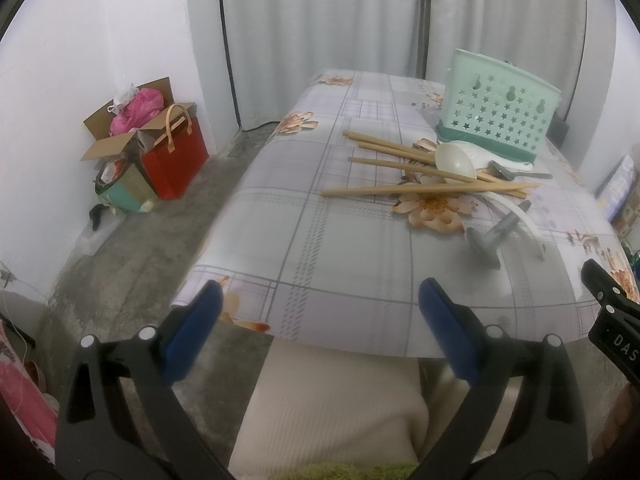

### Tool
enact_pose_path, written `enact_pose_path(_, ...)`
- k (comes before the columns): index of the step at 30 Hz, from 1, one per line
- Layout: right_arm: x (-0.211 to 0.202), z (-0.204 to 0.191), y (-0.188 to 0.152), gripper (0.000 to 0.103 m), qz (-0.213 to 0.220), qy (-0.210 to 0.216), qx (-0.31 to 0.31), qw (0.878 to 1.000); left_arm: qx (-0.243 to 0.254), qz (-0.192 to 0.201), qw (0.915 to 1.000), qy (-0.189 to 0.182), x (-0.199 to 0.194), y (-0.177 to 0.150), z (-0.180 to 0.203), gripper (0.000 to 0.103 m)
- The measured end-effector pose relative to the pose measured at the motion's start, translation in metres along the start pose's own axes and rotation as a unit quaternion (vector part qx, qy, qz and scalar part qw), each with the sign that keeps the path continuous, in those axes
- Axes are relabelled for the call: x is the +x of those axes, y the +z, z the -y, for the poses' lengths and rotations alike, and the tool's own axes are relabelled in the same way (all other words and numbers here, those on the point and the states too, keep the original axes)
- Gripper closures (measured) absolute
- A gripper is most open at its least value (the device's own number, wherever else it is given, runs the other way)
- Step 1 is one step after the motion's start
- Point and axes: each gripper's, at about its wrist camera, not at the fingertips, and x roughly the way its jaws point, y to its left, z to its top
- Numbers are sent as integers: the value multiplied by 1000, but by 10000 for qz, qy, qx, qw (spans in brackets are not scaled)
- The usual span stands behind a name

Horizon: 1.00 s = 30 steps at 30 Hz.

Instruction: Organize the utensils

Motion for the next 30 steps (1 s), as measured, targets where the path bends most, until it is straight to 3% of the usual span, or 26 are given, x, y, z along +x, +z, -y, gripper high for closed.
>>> enact_pose_path(30, -3, -1, 1, 6, 15, -9, -7, 10000, 3, -12, 10000, 6, 0, 1, 0, 9)
